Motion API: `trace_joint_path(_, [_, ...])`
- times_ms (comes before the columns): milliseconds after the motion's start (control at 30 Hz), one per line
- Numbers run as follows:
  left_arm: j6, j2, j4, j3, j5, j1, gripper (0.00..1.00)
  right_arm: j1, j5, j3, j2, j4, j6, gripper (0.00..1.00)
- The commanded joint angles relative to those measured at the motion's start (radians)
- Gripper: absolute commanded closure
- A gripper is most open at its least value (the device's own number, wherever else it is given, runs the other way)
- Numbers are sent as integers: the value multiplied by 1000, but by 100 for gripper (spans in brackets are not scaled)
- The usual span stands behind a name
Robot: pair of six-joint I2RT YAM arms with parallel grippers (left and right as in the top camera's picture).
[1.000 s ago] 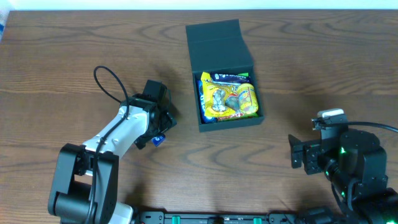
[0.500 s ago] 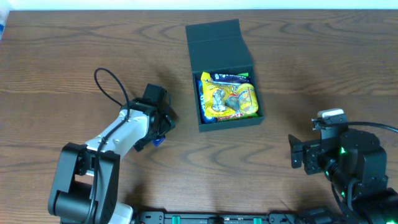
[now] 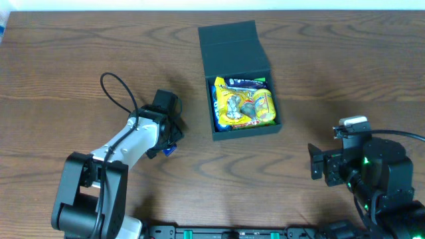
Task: Pack container
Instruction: 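Lower the left gripper and grasp the Eclipse tin's end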
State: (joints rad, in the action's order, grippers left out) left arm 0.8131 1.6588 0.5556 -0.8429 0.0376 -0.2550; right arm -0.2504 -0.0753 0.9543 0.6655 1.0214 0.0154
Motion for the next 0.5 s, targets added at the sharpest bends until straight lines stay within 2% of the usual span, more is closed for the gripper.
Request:
trace_joint_path(0, [-5,9,1,7,21,7,37,7,4,-1,-2,0,14,1])
trace_joint_path(33, [-5,9,1,7,21,7,45,7,4,-1,-2,0,14,1])
trace_joint_path(100, [-5,9,1,7,21,6,54,7,4,-1,-2,0,14,1])
trace_joint_path(467, [-5,9,5,7,17,6,55,7,4,-1,-2,0,14,1])
